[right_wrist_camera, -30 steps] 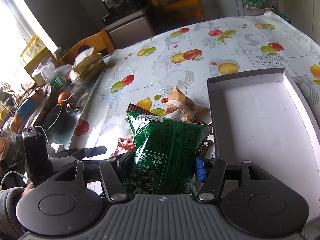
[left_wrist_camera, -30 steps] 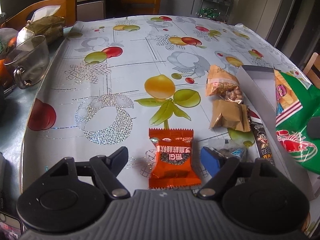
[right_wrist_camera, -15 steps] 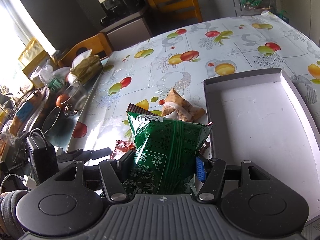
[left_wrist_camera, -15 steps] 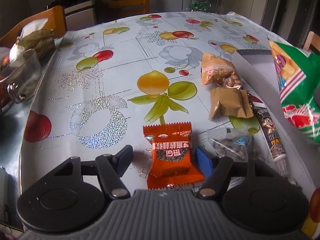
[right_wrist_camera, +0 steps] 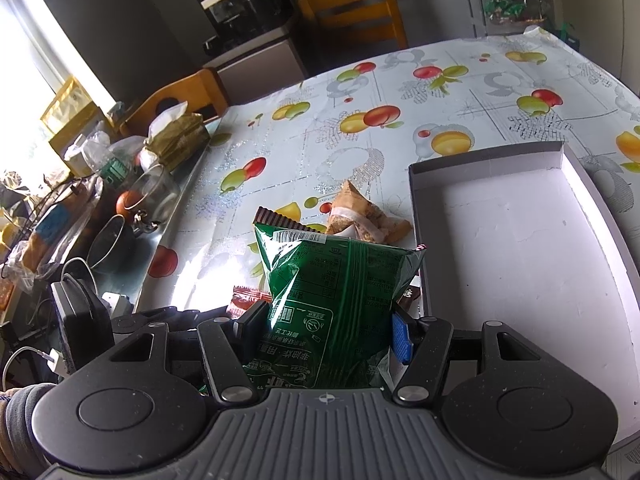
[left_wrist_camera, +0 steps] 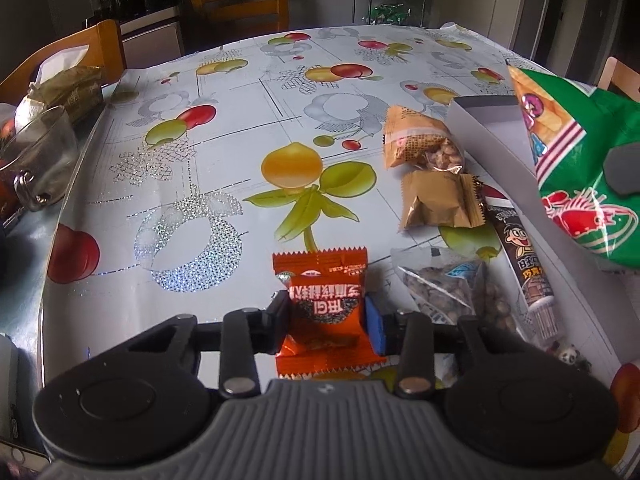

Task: Organize snacks
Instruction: 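Close the left gripper on the orange candy packet, then carry the orange packet with the left gripper while the right gripper carries the green bag toward the white box, then lower the orange packet into the white box and open the left gripper, then lower the green bag into the white box and open the right gripper, then grasp the long red-wrapped bar with the left gripper while the right gripper withdraws from the box, then move the right gripper onto the clear bag of dark nuts and close on it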

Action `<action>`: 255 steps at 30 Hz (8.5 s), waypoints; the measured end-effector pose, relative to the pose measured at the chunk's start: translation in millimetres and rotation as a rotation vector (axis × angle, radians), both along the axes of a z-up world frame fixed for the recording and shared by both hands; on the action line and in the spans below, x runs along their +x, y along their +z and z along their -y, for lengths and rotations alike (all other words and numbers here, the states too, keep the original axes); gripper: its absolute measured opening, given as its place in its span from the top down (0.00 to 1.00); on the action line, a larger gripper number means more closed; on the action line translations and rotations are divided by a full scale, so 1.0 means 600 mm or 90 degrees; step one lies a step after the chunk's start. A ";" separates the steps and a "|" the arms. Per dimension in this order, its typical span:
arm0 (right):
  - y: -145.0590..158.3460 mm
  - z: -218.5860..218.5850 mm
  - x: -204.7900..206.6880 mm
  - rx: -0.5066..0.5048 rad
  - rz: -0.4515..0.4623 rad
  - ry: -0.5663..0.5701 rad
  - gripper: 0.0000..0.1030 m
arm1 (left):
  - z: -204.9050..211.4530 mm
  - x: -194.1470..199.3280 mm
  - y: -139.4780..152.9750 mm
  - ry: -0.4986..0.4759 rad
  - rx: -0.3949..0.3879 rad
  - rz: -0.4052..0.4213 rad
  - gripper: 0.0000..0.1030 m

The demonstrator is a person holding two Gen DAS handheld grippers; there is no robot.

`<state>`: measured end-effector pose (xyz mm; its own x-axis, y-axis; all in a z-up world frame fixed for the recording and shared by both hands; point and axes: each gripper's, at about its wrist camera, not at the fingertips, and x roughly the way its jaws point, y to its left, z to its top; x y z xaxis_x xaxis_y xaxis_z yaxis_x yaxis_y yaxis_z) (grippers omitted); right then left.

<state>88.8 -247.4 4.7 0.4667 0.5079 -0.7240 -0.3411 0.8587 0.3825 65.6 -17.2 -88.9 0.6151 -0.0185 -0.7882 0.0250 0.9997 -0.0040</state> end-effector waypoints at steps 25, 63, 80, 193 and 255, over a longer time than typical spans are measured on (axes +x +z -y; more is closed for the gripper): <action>0.009 0.014 -0.015 0.017 0.017 0.004 0.41 | -0.008 -0.024 0.069 0.044 -0.028 0.041 0.65; 0.010 0.159 0.040 0.025 0.008 -0.039 0.41 | 0.189 0.015 0.150 -0.047 -0.040 0.074 0.65; -0.014 0.228 0.097 0.009 -0.015 -0.050 0.41 | 0.281 0.064 0.144 -0.098 -0.028 0.071 0.65; 0.000 0.040 0.073 -0.096 0.061 0.115 0.27 | 0.160 -0.006 0.110 0.020 -0.006 0.056 0.22; -0.073 -0.130 0.022 -0.131 -0.038 0.224 0.26 | 0.040 -0.150 0.020 0.077 -0.026 -0.058 0.34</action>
<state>102.2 -169.4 -39.3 0.2437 0.4703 -0.8482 -0.6104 0.7540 0.2426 -24.3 -40.9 -77.2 0.5413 0.0176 -0.8406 -0.0974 0.9944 -0.0419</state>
